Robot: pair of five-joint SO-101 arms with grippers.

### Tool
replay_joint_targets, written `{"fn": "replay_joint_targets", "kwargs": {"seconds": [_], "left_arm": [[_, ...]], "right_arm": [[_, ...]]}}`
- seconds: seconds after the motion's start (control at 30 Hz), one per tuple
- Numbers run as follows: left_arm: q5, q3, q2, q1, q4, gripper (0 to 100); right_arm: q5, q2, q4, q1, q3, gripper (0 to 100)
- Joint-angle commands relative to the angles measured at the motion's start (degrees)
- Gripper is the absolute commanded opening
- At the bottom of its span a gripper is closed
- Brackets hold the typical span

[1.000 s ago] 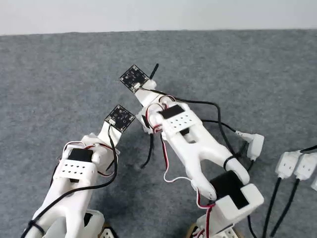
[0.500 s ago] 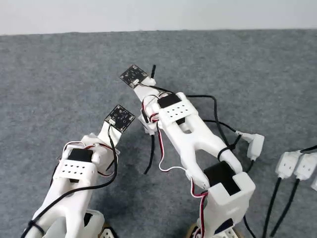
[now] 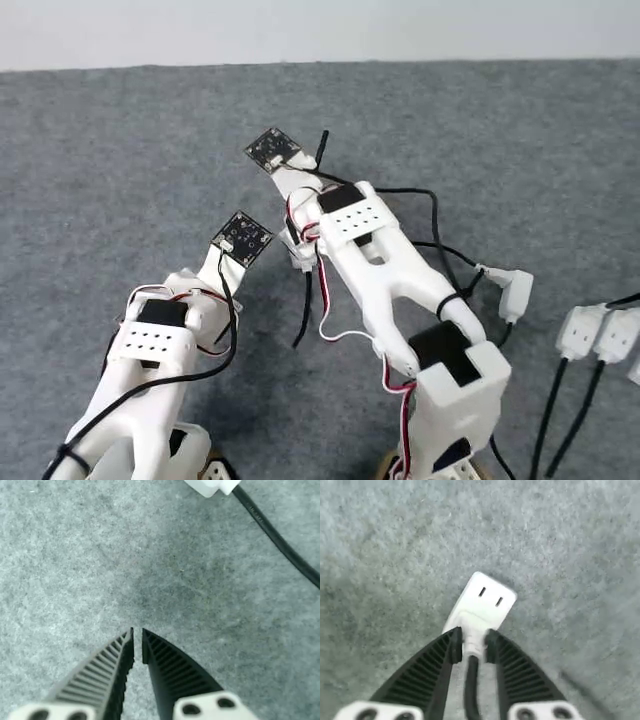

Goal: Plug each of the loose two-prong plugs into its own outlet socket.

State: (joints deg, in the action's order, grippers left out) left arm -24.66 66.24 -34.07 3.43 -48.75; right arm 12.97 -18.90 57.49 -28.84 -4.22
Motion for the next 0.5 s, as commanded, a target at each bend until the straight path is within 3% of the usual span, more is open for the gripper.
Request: {"fn": "replay_joint_targets", "kwargs": {"seconds": [0.0, 0.17, 0.47], "left_arm": [[-0.3, -0.9, -1.8, -3.2, 4.6, 3], [8.9, -2.9, -1.8, -10.0, 8.9, 3], [15.0, -2.9, -1.8, -11.8, 12.7, 3]], "right_arm": [[-9.2, -1.0, 3.5, -2.9, 2.8, 20.3], [-14.0, -1.3, 2.1, -5.3, 3.6, 30.7], [-13.7, -8.0, -4.5, -3.3, 7.8, 30.5]]}}
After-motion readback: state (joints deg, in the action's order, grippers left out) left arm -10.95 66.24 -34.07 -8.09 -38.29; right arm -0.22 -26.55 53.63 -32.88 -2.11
